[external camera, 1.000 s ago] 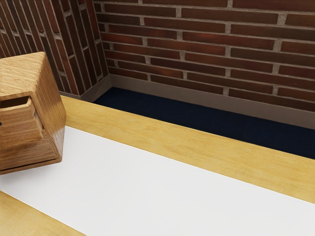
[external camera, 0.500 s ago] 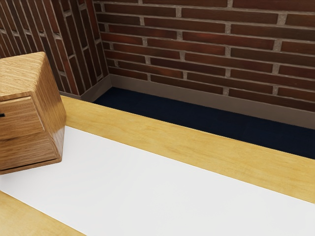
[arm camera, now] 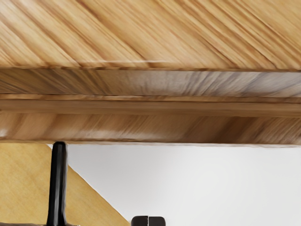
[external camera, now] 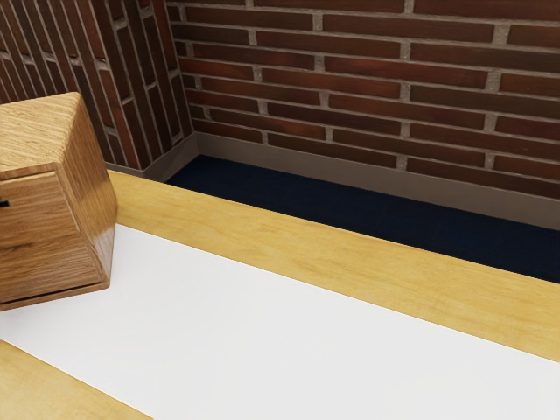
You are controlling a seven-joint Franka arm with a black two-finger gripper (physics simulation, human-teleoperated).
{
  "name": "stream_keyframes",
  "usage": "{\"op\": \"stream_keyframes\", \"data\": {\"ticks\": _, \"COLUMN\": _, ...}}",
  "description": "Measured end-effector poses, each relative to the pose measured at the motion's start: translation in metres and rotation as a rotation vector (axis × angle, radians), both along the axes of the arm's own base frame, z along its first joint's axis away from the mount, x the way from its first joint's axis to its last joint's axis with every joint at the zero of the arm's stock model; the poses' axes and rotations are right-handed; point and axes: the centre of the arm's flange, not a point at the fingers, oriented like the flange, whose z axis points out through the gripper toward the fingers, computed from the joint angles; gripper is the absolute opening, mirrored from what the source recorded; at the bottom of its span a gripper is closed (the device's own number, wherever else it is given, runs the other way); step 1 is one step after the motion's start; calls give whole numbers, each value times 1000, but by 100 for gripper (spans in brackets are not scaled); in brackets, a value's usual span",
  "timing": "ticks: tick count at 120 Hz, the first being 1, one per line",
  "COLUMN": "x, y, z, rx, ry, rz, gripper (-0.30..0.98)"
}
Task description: Push the drawer handle with one arm to close the drawer
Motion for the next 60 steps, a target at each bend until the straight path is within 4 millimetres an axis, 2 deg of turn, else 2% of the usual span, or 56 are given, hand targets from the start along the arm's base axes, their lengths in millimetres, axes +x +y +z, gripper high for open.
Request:
{"op": "stream_keyframes", "data": {"ticks": 46, "x": 7, "y": 5, "z": -3, "rx": -6, "ry": 4, "rz": 2, "gripper": -8}}
{"op": "stream_keyframes", "data": {"ticks": 60, "x": 8, "y": 5, "z": -5, "rx": -15, "ry": 4, "rz": 4, "gripper": -18}}
